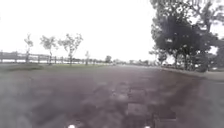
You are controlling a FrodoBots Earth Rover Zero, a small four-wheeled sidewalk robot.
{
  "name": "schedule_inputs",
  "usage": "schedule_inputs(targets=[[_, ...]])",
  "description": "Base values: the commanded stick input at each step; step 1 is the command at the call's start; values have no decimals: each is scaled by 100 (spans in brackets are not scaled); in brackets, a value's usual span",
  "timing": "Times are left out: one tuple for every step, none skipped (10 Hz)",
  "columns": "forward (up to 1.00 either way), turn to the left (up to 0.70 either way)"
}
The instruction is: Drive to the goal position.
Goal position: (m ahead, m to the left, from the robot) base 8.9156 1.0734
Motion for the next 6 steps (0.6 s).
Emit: schedule_inputs(targets=[[100, 0], [100, 0], [100, 0], [100, 0], [100, 0], [100, 0]])
